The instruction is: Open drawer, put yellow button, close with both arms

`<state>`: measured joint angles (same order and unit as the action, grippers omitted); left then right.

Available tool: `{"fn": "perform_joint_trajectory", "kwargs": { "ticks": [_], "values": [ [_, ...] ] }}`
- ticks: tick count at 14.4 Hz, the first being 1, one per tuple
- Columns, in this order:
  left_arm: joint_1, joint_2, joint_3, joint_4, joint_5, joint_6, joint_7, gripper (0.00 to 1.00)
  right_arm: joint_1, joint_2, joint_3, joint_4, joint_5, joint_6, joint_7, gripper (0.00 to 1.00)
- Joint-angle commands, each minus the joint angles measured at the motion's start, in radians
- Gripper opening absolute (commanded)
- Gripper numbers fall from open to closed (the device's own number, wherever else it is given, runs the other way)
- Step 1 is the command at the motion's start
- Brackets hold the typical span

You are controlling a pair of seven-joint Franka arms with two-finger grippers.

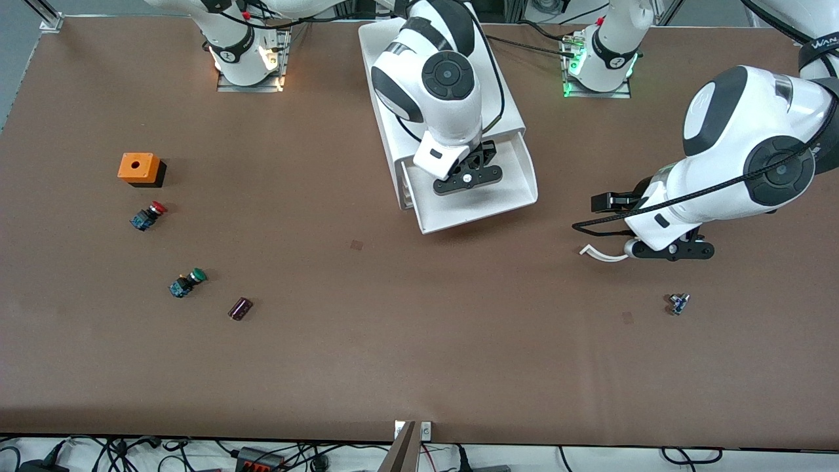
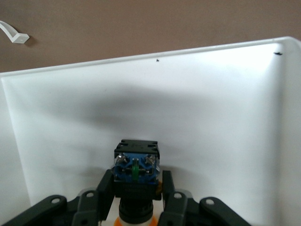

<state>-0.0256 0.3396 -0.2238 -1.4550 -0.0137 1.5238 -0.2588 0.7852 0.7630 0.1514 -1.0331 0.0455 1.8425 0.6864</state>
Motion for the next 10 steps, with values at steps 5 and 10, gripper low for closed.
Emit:
{"fn": "perform_joint_trajectory", "kwargs": {
  "ticks": [5, 10],
  "values": [
    [0.006, -0.036, 0.001, -0.039, -0.022, 0.019, -0.008, 1.00, -0.023, -0.043, -0.044, 0.070, -0.012, -0.052, 0.030, 1.00],
    [-0.017, -0.048, -0.020, -0.042, -0.023, 0.083, -0.134, 1.00, -0.237, -0.079, -0.038, 0.168, -0.004, -0.300, -0.037, 1.00]
  ]
}}
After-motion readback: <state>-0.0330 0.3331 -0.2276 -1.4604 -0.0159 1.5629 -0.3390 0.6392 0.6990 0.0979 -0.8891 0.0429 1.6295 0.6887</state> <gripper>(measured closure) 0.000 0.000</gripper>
